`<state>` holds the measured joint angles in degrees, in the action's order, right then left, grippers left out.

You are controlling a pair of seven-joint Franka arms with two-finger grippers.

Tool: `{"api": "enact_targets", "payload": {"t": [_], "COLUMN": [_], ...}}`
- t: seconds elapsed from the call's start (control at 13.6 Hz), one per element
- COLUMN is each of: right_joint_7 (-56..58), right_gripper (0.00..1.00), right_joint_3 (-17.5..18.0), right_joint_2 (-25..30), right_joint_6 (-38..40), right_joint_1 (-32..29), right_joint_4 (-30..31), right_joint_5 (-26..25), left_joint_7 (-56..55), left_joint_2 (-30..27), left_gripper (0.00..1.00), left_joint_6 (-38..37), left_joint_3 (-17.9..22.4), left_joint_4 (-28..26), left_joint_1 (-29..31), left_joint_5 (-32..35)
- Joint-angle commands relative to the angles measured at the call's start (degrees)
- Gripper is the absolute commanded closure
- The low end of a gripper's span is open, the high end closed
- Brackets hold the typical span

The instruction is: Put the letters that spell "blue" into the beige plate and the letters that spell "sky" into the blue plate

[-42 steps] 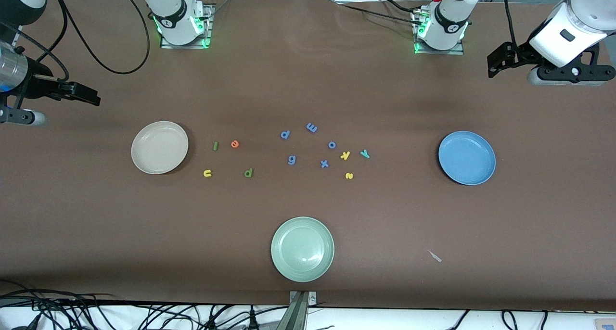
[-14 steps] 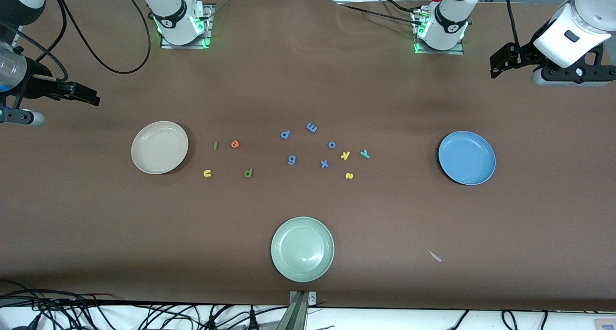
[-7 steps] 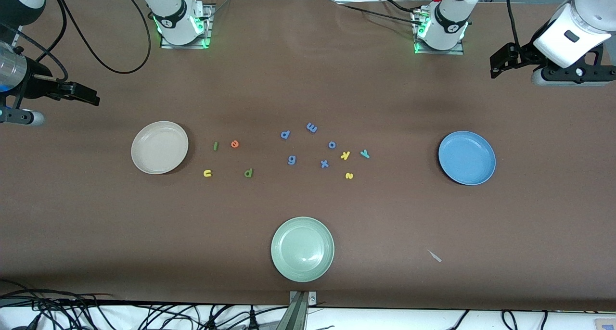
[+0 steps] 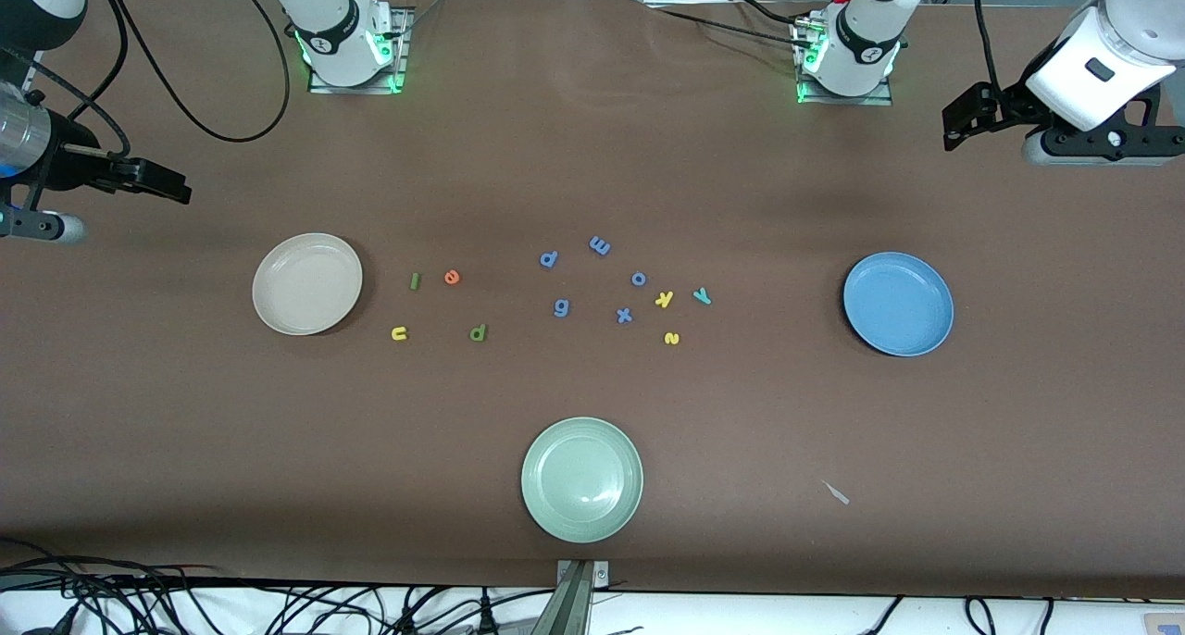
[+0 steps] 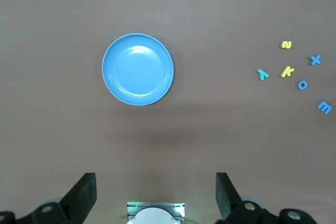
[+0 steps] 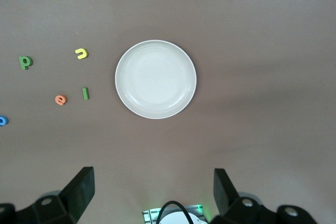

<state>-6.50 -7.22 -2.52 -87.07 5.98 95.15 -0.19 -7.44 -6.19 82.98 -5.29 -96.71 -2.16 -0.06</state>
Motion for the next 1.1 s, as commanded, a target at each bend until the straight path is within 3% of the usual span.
{"api": "enact_targets", "payload": {"t": [0.0,1.03], "right_joint_7": [0.61,0.79], "right_gripper": [0.0,0.0], "right_joint_3": [0.01,0.01], "right_joint_2": [-0.47,-0.47], "right_joint_6": [1.11,1.11], "right_joint_1": [-0.45,-0.45], "right_joint_4": [-1.2,-1.2], "right_joint_5": [0.55,0.55], "left_joint_7": [-0.21,-0.29], "left_joint_2": [0.75,0.66], "left_gripper": [0.0,0.0], "left_joint_6": [-1.16,-2.21], "left_joint_3": [-0.16,-0.34], "left_joint_4": [1.7,1.7], "left_joint_1": [-0.03,-0.56], "left_joint_5": [1.2,1.02]}}
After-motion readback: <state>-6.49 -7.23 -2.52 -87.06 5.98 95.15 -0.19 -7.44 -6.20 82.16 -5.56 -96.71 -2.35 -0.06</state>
